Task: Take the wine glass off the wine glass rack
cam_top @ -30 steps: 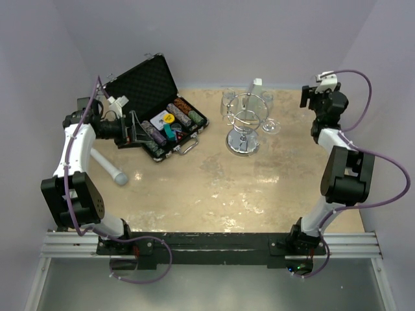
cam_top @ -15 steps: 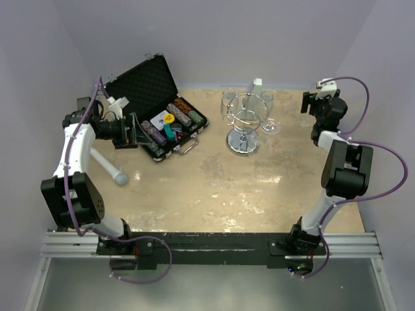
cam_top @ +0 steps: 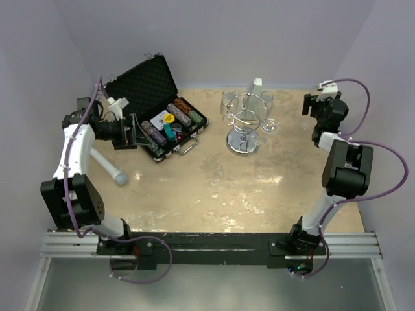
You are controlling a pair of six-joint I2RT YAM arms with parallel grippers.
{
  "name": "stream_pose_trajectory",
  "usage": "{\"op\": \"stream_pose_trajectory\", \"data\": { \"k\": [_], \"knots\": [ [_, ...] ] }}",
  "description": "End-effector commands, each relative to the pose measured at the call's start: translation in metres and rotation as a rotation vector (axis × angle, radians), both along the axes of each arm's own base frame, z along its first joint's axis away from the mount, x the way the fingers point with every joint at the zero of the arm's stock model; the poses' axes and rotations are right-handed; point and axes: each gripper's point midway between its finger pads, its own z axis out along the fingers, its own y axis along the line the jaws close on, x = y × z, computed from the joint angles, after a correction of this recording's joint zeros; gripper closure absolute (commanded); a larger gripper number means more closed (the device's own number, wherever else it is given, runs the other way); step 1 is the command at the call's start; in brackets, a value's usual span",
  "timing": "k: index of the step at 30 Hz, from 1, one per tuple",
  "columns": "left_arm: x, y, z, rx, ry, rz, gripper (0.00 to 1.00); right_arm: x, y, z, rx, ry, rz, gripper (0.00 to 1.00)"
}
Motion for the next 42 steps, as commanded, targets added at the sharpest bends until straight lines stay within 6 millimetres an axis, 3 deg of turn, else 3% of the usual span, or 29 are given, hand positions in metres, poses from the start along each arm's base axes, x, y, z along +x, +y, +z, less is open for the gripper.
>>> {"op": "stream_pose_trajectory", "data": {
  "k": [1, 15, 20, 25, 26, 37, 42],
  "knots": [
    [-0.006, -0.001, 0.006, 0.015, -0.046, -0.023, 0.00, 0.005, -0.003, 0.029, -0.049, -0.101, 0.011, 0.44],
    [-0.012, -0.003, 0.000, 0.006, -0.024, -0.026, 0.00, -0.002, -0.009, 0.012, -0.047, -0.059, -0.010, 0.39],
    [-0.012, -0.003, -0.002, 0.002, -0.020, -0.025, 0.00, -0.006, -0.013, 0.009, -0.045, -0.051, -0.036, 0.28],
    [-0.010, -0.005, -0.003, -0.014, -0.025, -0.033, 0.00, -0.017, -0.012, 0.015, -0.053, -0.048, -0.049, 0.14],
    [-0.009, -0.005, -0.004, -0.017, -0.025, -0.035, 0.00, -0.019, -0.011, 0.017, -0.057, -0.046, -0.049, 0.02],
    [-0.009, -0.011, -0.015, -0.062, -0.037, -0.044, 0.00, -0.056, -0.005, 0.044, -0.016, -0.003, -0.064, 0.01],
    [-0.012, -0.014, -0.015, -0.080, -0.054, -0.038, 0.00, -0.076, -0.006, 0.072, 0.020, -0.008, -0.109, 0.01]
  ]
}}
